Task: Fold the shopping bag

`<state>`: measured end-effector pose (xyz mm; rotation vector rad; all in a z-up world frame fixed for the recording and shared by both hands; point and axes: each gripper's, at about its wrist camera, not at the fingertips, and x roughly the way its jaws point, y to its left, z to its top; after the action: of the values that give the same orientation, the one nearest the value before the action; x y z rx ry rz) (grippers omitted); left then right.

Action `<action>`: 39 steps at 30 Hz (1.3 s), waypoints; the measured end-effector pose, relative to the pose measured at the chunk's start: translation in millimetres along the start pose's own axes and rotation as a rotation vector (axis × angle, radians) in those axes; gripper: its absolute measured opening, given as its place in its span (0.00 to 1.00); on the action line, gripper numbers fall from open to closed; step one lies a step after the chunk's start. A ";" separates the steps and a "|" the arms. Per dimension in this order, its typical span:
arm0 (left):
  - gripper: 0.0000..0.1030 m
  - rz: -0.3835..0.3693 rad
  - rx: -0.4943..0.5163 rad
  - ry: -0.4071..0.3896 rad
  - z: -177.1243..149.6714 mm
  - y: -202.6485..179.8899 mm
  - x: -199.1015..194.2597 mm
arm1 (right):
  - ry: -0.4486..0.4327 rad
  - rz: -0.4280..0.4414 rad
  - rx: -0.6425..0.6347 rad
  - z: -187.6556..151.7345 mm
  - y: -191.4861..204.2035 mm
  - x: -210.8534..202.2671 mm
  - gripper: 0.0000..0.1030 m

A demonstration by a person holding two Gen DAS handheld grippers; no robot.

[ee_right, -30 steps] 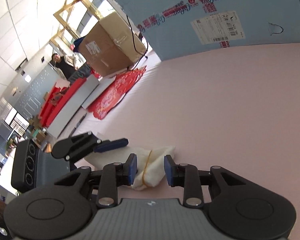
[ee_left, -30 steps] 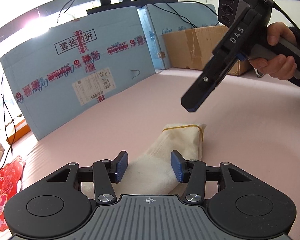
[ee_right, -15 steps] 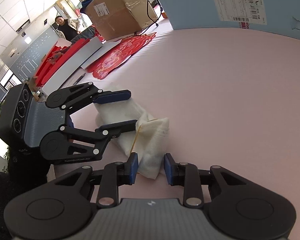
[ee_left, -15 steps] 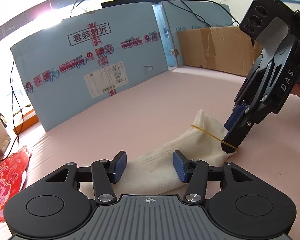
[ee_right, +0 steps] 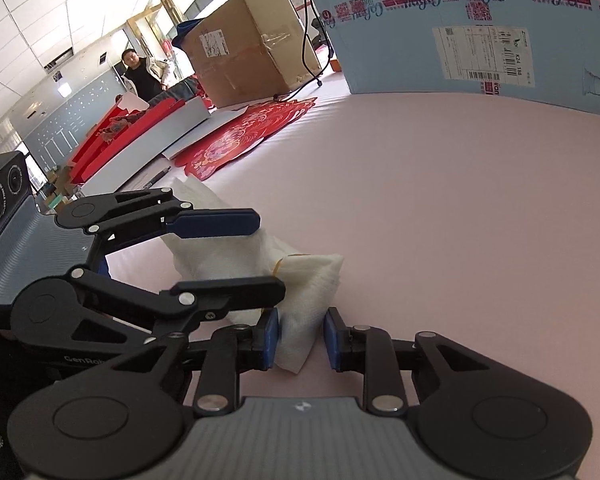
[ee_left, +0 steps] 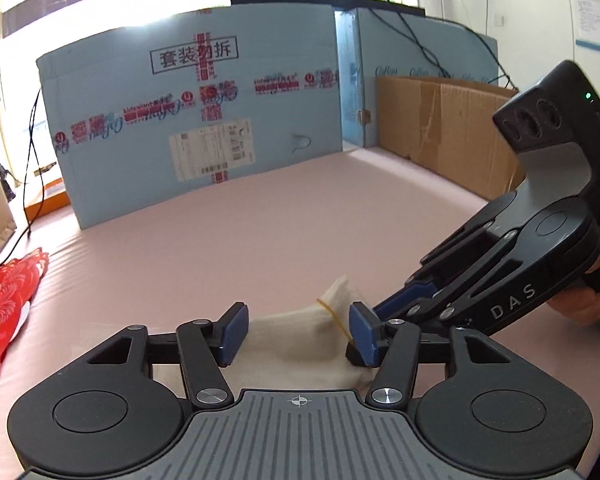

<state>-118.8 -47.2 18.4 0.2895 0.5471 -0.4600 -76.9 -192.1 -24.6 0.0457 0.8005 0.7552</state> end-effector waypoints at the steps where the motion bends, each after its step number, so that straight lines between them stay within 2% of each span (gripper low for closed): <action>1: 0.59 0.027 0.016 0.019 -1.0 -1.7 0.6 | -0.003 -0.012 -0.020 -1.3 3.0 -0.5 0.26; 4: 0.62 0.071 0.028 0.048 -8.4 -3.1 5.6 | -0.002 -0.020 -0.066 -3.5 9.8 -2.7 0.36; 6: 0.62 0.078 0.018 0.049 -11.2 -2.4 6.1 | 0.002 0.009 -0.064 -3.8 8.0 -6.7 0.50; 9: 0.62 0.077 0.005 0.038 -13.8 -0.6 3.6 | -0.021 0.029 0.024 -1.7 -7.7 -13.3 0.51; 12: 0.62 0.084 0.014 0.026 -14.2 -3.2 1.8 | -0.065 0.101 0.178 0.1 -33.7 -14.6 0.51; 14: 0.62 0.079 0.015 0.015 -12.0 -5.0 1.0 | -0.085 0.126 0.236 -0.1 -43.1 -9.7 0.46; 16: 0.62 0.067 0.019 0.005 -9.2 -8.3 0.3 | -0.103 0.112 0.227 -0.4 -42.7 -4.7 0.34; 17: 0.62 0.068 0.025 0.001 -8.0 -10.5 0.9 | -0.112 0.102 0.216 -0.5 -41.6 -2.3 0.19; 18: 0.62 0.070 0.031 -0.002 -6.8 -12.9 1.6 | -0.116 0.096 0.205 -0.9 -39.3 -0.4 0.17; 21: 0.62 0.076 0.048 -0.003 -4.6 -19.4 3.7 | -0.127 0.085 0.194 -2.0 -36.1 -1.0 0.15; 24: 0.67 0.125 0.098 0.008 -3.8 -24.5 5.1 | -0.137 0.078 0.186 -3.7 -33.4 -3.4 0.14; 29: 0.72 0.241 0.235 0.036 -4.6 -29.8 1.8 | -0.137 0.085 0.168 -6.2 -29.0 -5.3 0.13; 33: 0.71 0.388 0.276 0.058 -7.6 -24.2 6.4 | -0.121 0.121 0.181 -8.2 -28.7 -4.8 0.13; 35: 0.70 0.345 0.241 0.045 -6.9 -16.8 2.1 | -0.110 0.142 0.190 -8.9 -28.1 -3.9 0.13; 36: 0.70 0.300 0.197 0.016 -5.3 -12.7 -5.4 | -0.108 0.139 0.192 -9.0 -28.0 -3.2 0.13; 39: 0.70 0.262 0.163 -0.074 -3.2 -16.6 -22.1 | -0.102 0.139 0.207 -9.5 -28.7 -1.7 0.13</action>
<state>-145.0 -52.8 25.8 0.4918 0.3930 -0.2596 -66.9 -216.7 -39.2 0.3253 0.7814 0.7919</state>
